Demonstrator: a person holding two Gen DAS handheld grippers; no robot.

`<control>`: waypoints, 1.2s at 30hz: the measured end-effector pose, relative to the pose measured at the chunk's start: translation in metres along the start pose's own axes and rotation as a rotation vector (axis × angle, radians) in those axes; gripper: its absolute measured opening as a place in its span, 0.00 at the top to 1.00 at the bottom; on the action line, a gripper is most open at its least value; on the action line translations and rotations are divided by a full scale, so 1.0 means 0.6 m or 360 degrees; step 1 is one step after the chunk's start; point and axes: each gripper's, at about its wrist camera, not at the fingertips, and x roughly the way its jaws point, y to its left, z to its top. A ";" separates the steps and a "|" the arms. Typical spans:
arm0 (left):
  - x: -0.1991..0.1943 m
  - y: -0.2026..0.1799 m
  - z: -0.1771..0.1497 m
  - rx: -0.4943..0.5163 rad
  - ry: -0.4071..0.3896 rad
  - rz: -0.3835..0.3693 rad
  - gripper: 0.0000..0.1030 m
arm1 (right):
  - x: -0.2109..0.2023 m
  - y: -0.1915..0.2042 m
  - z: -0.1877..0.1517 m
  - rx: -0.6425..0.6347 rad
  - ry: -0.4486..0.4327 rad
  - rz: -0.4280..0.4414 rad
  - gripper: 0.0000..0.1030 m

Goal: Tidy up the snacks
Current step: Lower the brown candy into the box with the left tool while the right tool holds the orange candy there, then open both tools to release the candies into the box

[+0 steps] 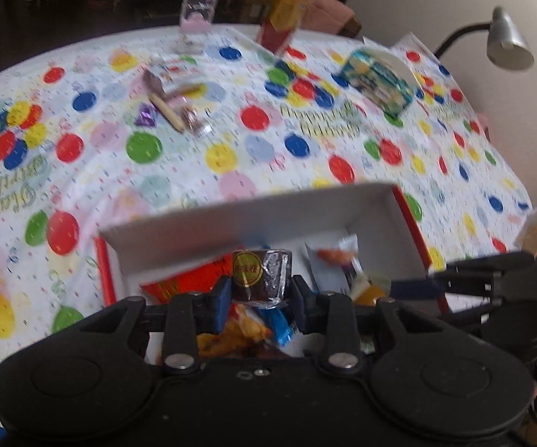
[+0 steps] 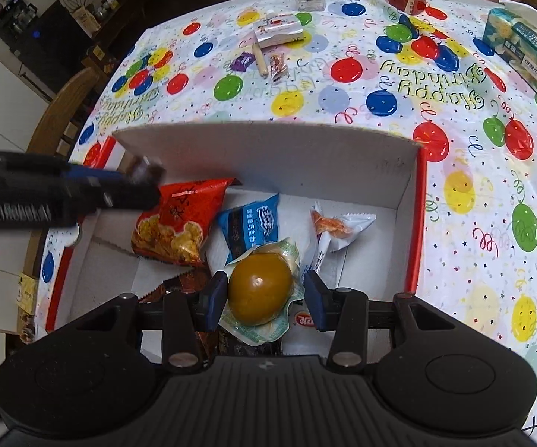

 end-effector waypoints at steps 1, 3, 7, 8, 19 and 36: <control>0.006 -0.002 -0.007 0.0007 0.0018 -0.0007 0.69 | 0.002 0.002 -0.003 -0.0010 0.0003 -0.0005 0.58; 0.018 -0.006 -0.018 0.0015 0.0053 -0.0018 0.69 | 0.005 0.006 -0.010 -0.0026 0.0011 -0.0020 0.58; 0.040 -0.019 -0.029 0.0070 0.0112 -0.0040 0.69 | 0.015 0.008 -0.023 -0.0029 0.0035 -0.0032 0.58; 0.047 -0.022 -0.030 0.0079 0.0126 -0.0034 0.69 | 0.017 0.008 -0.026 -0.0026 0.0041 -0.0030 0.58; 0.092 -0.032 -0.049 0.0113 0.0249 -0.0021 0.69 | 0.022 0.012 -0.049 -0.0033 0.0086 0.0003 0.54; 0.031 -0.037 -0.042 0.0142 0.0090 -0.0036 0.39 | -0.086 0.008 -0.036 -0.0027 -0.0083 0.0059 0.38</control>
